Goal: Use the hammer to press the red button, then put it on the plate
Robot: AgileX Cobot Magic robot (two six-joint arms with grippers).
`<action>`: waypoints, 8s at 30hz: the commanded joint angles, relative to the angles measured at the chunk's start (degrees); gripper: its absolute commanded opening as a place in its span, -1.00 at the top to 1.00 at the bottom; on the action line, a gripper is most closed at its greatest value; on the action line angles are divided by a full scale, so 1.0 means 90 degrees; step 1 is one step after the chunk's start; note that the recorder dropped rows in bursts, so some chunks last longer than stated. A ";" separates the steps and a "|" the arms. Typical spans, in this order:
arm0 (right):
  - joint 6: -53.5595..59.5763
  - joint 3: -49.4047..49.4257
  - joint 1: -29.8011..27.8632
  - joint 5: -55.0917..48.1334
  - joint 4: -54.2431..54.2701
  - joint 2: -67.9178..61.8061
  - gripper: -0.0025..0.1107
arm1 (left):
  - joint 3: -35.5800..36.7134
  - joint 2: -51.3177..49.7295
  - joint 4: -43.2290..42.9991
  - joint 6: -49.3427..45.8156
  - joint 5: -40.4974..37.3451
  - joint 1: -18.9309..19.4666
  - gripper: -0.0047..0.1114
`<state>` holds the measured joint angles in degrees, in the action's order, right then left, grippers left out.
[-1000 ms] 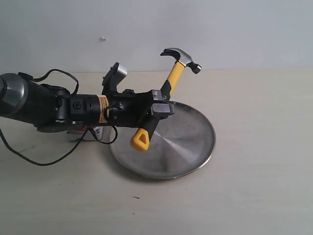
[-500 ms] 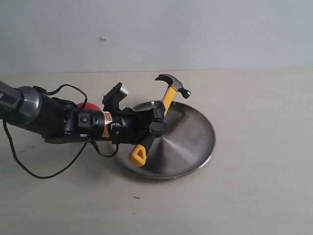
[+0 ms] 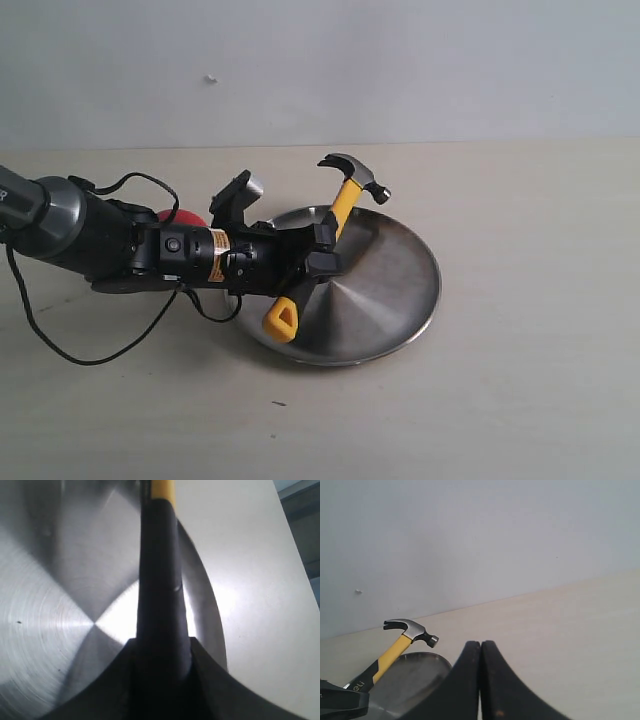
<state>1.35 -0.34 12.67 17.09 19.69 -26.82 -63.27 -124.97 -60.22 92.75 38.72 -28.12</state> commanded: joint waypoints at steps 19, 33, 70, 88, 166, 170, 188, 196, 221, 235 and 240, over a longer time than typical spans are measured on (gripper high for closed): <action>0.0056 0.0038 -0.0002 0.0017 -0.0014 0.0041 0.96 | -0.0113 0.0033 -0.0166 -0.0146 0.0039 -0.0051 0.92; 0.0056 0.0038 -0.0002 0.0017 -0.0027 0.0041 0.96 | -0.0113 0.0033 -0.0510 -0.0176 -0.0093 -0.0051 0.92; 0.0056 0.0038 -0.0002 0.0030 -0.0028 0.0041 0.96 | -0.0113 0.0033 -0.0520 -0.0119 -0.0404 -0.0051 0.34; 0.0056 0.0038 -0.0002 0.0029 -0.0027 0.0041 0.96 | -0.0113 0.0033 -0.0621 -0.0122 -0.0404 -0.0051 0.08; 0.0056 0.0038 -0.0002 0.0029 -0.0015 0.0041 0.96 | 0.1716 0.3408 -0.2898 -0.0462 -0.3305 -0.0038 0.92; 0.0056 0.0038 -0.0002 0.0029 -0.0015 0.0041 0.96 | 0.2215 0.4034 -0.2888 -0.0458 -0.3439 -0.0038 0.92; 0.0056 0.0038 -0.0002 0.0029 -0.0015 0.0041 0.96 | 0.4322 0.7676 -0.2829 -0.0458 -0.3386 -0.0051 0.92; 0.0056 0.0038 -0.0002 0.0029 -0.0015 0.0041 0.96 | 0.4901 0.9139 -0.2878 -0.0458 -0.3844 -0.0051 0.92; 0.0056 0.0038 -0.0002 0.0029 -0.0013 0.0041 0.96 | 0.6224 1.3028 0.5692 -0.8939 -0.3715 -0.0051 0.92; 0.0056 0.0038 -0.0002 0.0029 -0.0027 0.0041 0.96 | 0.6389 1.3369 0.5631 -0.8547 -0.3715 0.0388 0.92; 0.0056 0.0038 -0.0002 0.0029 -0.0015 0.0041 0.96 | 0.6683 1.3885 0.5631 -0.8547 -0.3715 0.0787 0.92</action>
<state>1.35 -0.34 12.67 17.09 19.69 -26.82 -4.49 -2.42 -9.58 15.29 4.66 -22.69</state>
